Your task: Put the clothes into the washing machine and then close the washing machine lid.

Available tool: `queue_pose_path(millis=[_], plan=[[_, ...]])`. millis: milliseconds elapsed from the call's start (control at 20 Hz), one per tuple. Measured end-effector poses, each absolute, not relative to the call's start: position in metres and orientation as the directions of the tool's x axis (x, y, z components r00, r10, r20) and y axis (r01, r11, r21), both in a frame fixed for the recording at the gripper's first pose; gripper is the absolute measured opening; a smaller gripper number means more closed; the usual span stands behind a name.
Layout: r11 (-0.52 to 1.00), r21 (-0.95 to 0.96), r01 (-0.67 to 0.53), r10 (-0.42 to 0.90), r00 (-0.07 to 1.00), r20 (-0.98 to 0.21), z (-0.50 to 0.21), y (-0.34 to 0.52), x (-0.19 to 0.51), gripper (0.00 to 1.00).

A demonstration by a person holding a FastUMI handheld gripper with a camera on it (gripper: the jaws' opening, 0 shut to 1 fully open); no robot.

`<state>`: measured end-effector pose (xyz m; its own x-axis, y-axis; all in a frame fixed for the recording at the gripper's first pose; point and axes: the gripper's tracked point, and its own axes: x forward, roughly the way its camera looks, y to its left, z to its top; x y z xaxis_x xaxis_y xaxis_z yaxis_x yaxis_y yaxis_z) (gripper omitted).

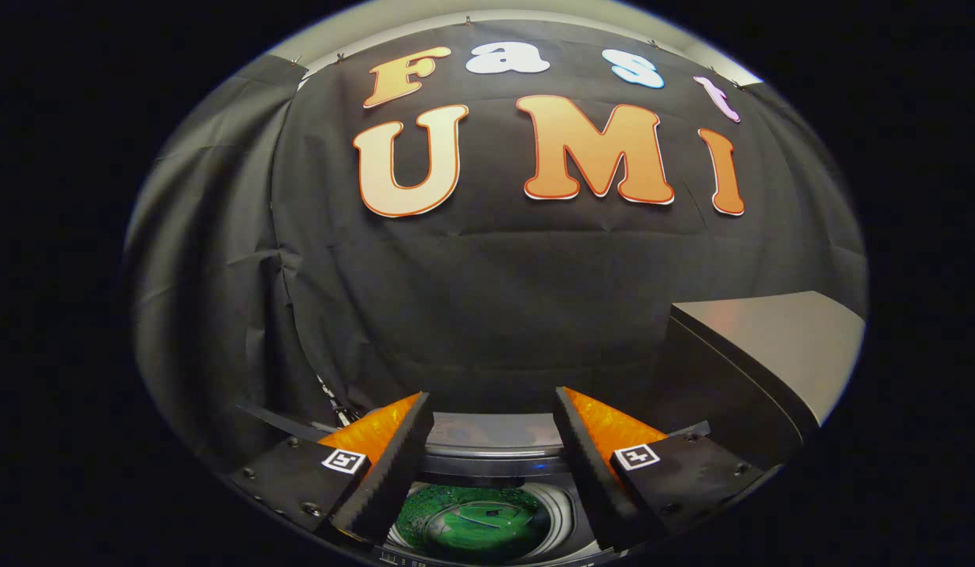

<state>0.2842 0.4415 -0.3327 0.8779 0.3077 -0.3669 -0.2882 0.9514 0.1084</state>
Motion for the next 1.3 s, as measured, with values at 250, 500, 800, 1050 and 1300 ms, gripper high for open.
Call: queue_pose_path(millis=[250,500,800,1050,1300], plan=[[0.956,0.106,-0.273,0.290,0.825,-0.484,-0.382,0.434,0.258,0.99],[0.957,0.129,-0.260,0.290,0.820,-0.494,-0.387,0.434,0.238,0.98],[0.950,0.105,-0.295,0.312,0.865,-0.394,-0.302,0.419,0.218,0.98],[0.935,0.171,-0.310,0.347,0.897,-0.275,-0.202,0.375,0.196,0.98],[0.942,0.143,-0.305,0.324,0.936,-0.137,-0.111,0.273,0.147,0.98]])
